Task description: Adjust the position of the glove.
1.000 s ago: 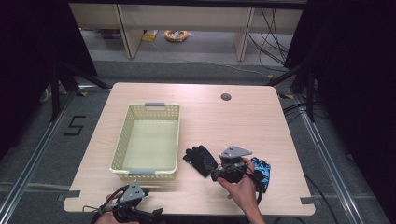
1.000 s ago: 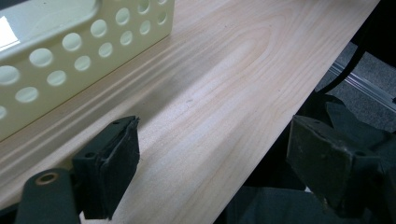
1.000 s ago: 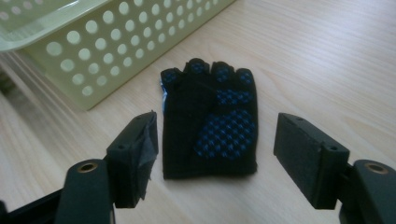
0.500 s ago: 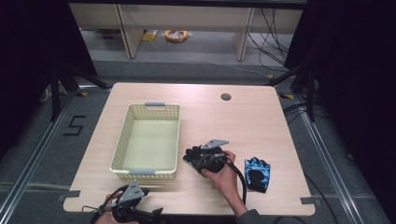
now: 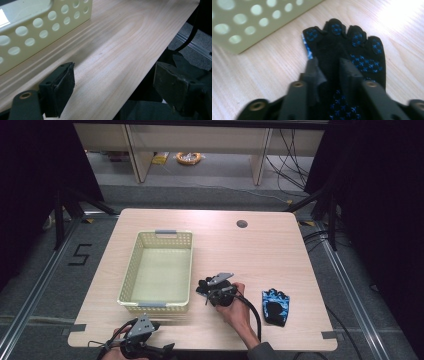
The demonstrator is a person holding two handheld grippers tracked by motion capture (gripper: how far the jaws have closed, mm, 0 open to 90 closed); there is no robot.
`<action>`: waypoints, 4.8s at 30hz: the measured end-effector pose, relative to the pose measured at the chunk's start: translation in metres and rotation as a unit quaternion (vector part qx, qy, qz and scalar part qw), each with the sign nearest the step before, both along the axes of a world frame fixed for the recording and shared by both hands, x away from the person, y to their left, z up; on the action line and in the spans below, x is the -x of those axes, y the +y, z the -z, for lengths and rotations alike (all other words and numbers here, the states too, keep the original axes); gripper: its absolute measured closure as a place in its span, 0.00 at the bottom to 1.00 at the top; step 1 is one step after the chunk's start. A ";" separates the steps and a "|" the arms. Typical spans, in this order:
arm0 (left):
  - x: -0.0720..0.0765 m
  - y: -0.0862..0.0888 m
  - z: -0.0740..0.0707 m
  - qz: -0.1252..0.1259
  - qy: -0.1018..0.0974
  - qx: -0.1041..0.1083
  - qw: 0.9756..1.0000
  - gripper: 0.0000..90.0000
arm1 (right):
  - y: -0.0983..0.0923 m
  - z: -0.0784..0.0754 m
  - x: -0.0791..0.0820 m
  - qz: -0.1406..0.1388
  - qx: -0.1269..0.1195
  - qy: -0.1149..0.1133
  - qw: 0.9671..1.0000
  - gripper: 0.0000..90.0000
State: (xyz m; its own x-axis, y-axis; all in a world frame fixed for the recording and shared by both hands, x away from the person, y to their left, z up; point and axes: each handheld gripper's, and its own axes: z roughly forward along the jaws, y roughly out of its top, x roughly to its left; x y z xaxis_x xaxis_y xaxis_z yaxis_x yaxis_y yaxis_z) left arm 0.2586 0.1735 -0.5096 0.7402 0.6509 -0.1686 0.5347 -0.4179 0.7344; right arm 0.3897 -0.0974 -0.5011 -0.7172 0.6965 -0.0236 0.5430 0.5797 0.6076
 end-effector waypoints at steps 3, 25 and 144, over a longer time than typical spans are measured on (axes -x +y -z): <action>-0.001 0.001 -0.001 0.007 -0.007 -0.007 1.000 0.19 | -0.001 0.000 0.000 -0.016 -0.003 -0.002 1.000 0.90; -0.002 0.003 -0.002 0.007 -0.009 -0.010 1.000 0.19 | -0.054 -0.042 0.061 -0.180 -0.065 -0.065 0.979 0.94; -0.007 -0.002 0.000 -0.003 0.001 -0.005 1.000 0.20 | -0.207 -0.019 0.050 0.146 -0.082 -0.064 0.984 0.98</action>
